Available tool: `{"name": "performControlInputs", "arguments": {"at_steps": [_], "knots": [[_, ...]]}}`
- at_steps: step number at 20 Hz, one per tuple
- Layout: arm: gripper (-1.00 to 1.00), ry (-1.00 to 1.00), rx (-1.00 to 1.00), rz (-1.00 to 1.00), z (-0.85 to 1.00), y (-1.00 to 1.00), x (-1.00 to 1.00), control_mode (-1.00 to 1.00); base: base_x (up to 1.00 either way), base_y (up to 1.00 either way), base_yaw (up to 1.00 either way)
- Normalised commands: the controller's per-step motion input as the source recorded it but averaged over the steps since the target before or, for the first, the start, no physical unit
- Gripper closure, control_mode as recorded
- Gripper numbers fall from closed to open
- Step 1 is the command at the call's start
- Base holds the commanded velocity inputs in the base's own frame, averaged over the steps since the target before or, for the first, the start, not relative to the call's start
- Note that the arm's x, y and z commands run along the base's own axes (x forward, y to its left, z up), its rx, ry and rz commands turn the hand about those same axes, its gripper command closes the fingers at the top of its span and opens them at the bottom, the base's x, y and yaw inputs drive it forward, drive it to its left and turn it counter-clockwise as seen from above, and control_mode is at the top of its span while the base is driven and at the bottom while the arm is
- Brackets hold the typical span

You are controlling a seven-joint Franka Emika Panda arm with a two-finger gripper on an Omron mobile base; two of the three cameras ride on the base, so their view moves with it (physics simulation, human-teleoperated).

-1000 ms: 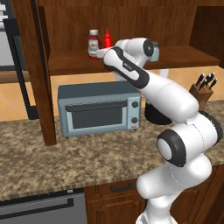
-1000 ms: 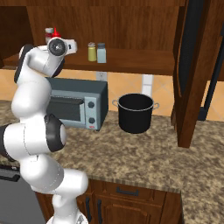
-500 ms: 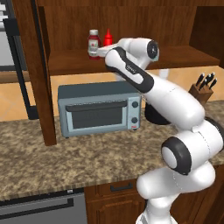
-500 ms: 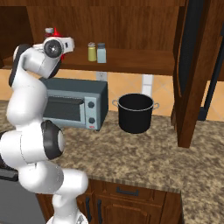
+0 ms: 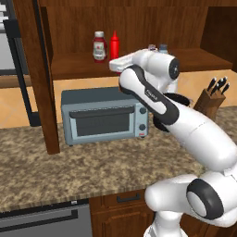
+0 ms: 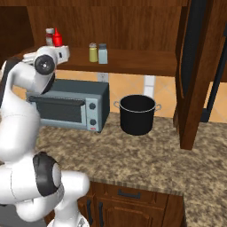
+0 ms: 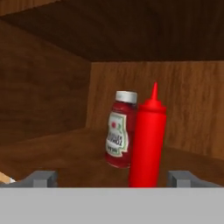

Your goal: Put the shaker and condiment bottle from the counter next to their counterparts in the cabinet.

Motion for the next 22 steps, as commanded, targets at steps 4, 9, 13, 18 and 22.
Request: {"name": "performControlInputs", "arguments": {"at_steps": [4,9,13,18,22], "knots": [[-1.00,-0.11,0.01,0.00,-0.46,-0.16,-1.00,-1.00,0.00,0.00,0.00],[-1.00,-0.13,0.02,0.00,-0.50,-0.14,-1.00,-1.00,0.00,0.00,0.00],[-1.00,-0.10,0.01,0.00,-0.58,-0.15,-0.98,-1.00,0.00,0.00,0.00],[-1.00,0.00,0.01,0.00,-0.54,-0.11,-0.71,-1.00,0.00,0.00,0.00],[-1.00,0.02,-0.02,0.00,-0.41,0.00,-0.48,-1.00,0.00,0.00,0.00]]}}
